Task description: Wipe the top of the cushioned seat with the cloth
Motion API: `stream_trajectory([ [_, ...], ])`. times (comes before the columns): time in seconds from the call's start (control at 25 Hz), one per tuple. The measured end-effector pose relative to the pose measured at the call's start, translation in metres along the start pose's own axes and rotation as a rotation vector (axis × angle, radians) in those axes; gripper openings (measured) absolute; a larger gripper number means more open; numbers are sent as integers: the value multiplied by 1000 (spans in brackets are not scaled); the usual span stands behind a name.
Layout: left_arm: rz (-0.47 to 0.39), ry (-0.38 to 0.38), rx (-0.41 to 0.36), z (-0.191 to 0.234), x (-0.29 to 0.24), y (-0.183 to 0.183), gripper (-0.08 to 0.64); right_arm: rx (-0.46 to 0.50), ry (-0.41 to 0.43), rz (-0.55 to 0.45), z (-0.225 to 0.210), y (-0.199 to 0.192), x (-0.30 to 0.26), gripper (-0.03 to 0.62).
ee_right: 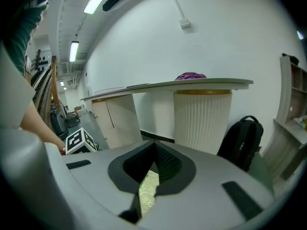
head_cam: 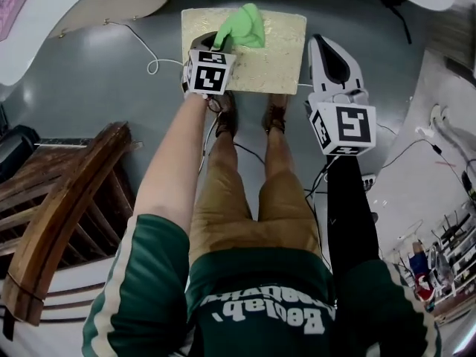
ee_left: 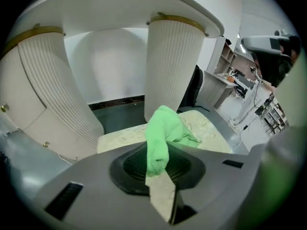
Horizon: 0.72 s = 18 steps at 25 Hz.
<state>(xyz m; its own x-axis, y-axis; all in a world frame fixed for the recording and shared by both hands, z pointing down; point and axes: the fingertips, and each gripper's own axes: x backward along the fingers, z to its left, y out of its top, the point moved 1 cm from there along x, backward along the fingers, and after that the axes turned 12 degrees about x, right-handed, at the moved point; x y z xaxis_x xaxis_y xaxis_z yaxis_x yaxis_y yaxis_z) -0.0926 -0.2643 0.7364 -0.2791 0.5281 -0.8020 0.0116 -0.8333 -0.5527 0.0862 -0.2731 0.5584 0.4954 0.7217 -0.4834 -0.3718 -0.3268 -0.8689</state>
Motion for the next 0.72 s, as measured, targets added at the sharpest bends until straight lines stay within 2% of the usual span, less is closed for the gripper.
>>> stream_trajectory([
  [0.32,6,125,54,115,44,-25,78,42,73,4,50,28,-26,8],
  [0.4,8,160,83,139,53,-32,78,52,83,4,57,33,-29,8],
  [0.52,22,252,156,178,70,-46,78,63,90,4,63,37,-30,8],
  [0.6,12,294,195,195,83,-54,78,68,93,7,65,37,-30,8],
  [0.72,-47,316,195,204,105,-51,78,71,90,9,62,35,-28,8],
])
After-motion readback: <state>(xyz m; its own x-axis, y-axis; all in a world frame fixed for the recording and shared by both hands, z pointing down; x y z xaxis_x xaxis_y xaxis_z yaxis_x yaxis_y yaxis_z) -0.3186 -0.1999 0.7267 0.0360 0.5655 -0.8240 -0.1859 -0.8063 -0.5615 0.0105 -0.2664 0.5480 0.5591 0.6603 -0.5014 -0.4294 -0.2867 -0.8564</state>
